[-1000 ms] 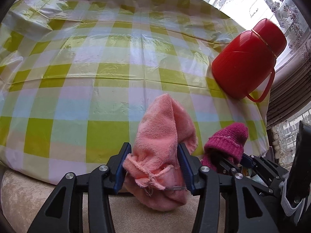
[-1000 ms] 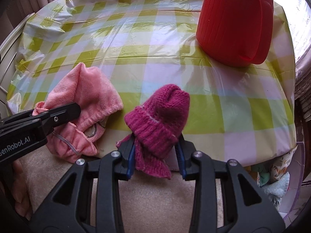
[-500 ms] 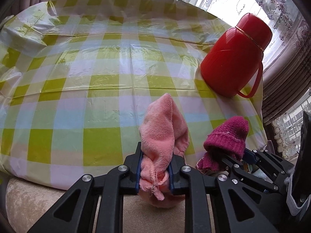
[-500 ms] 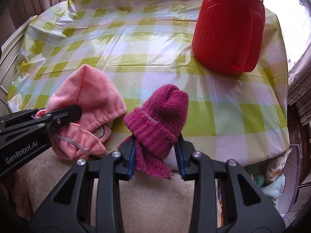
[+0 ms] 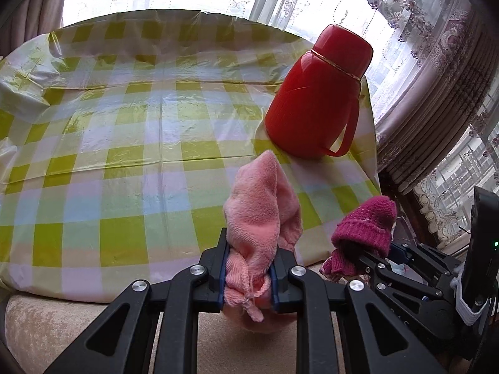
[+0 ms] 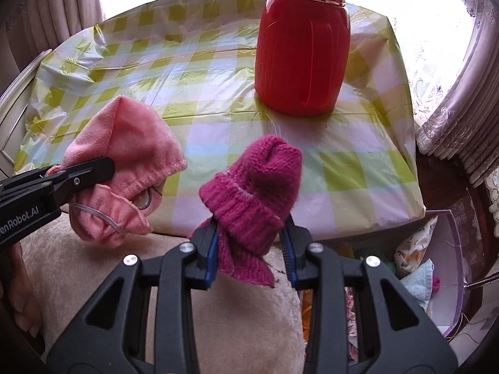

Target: Organize soft objects

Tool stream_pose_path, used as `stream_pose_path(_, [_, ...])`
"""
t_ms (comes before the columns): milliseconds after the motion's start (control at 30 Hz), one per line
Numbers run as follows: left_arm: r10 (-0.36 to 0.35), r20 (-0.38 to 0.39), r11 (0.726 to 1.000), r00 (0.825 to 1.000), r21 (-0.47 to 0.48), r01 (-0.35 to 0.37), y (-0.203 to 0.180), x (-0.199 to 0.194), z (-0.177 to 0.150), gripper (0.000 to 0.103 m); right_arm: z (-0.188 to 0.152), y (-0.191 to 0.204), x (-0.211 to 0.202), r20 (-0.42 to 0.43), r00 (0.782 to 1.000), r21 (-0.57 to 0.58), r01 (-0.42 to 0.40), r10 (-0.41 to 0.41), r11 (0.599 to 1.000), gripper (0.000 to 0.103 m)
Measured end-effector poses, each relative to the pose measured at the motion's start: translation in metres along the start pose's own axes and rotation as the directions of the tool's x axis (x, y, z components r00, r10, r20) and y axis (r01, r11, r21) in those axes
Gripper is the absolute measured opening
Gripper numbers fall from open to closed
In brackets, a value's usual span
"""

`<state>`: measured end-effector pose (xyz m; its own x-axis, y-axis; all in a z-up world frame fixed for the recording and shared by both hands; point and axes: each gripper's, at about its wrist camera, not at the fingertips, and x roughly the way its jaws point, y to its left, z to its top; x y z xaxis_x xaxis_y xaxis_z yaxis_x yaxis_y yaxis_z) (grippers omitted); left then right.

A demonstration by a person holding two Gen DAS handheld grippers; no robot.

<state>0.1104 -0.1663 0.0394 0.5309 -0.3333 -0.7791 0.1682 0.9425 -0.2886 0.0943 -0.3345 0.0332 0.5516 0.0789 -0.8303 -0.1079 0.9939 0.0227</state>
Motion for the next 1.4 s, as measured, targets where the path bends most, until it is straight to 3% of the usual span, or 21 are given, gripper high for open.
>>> stream_pose_path(167, [-0.053,0.000,0.998,0.999,0.042,0.053,-0.028,-0.005,-0.004,0.021,-0.013,-0.036,-0.022,0.005,0.999,0.051,0.051,-0.051,0.997,0.037])
stream_pose_path(333, [-0.152,-0.017,0.985,0.988,0.085,0.153,-0.062,-0.009,-0.011,0.021,-0.032,-0.084,-0.048,0.007,0.990,0.125,0.138,-0.140,0.983,0.037])
stream_pose_path(467, [-0.249,-0.065,0.960,0.966,0.114,0.256,-0.096,-0.006,-0.019,0.021,-0.050,-0.122,-0.069,-0.001,0.977,0.188,0.208,-0.211,0.960,0.037])
stream_pose_path(633, [-0.319,-0.155,0.928,0.935,0.151,0.341,-0.138,0.005,-0.035,0.021,-0.071,-0.161,-0.085,-0.029,0.962,0.252,0.271,-0.273,0.929,0.037])
stream_pose_path(933, [-0.338,-0.313,0.896,0.887,0.182,0.406,-0.191,0.030,-0.063,0.021,-0.099,-0.200,-0.100,-0.064,0.942,0.311,0.332,-0.328,0.891,0.038])
stream_pose_path(1067, [-0.329,-0.397,0.884,0.857,0.191,0.427,-0.206,0.046,-0.076,0.034,-0.107,-0.208,-0.099,-0.087,0.939,0.321,0.343,-0.333,0.883,0.040])
stream_pose_path(1100, [-0.311,-0.410,0.888,0.858,0.198,0.416,-0.209,0.052,-0.078,0.039,-0.109,-0.210,-0.099,-0.093,0.937,0.326,0.347,-0.335,0.879,0.041])
stream_pose_path(1167, [-0.265,-0.430,0.900,0.863,0.211,0.382,-0.210,0.061,-0.084,0.065,-0.113,-0.214,-0.095,-0.108,0.937,0.340,0.348,-0.331,0.874,0.052])
stream_pose_path(1233, [-0.253,-0.429,0.909,0.867,0.201,0.364,-0.205,0.062,-0.086,0.066,-0.116,-0.215,-0.093,-0.113,0.939,0.346,0.344,-0.325,0.873,0.072])
stream_pose_path(1300, [-0.252,-0.416,0.915,0.874,0.192,0.355,-0.198,0.059,-0.086,0.066,-0.119,-0.212,-0.090,-0.118,0.936,0.339,0.352,-0.331,0.873,0.076])
stream_pose_path(1400, [-0.218,-0.380,0.935,0.899,0.182,0.303,-0.187,0.056,-0.086,0.070,-0.125,-0.201,-0.084,-0.141,0.941,0.324,0.338,-0.309,0.883,0.076])
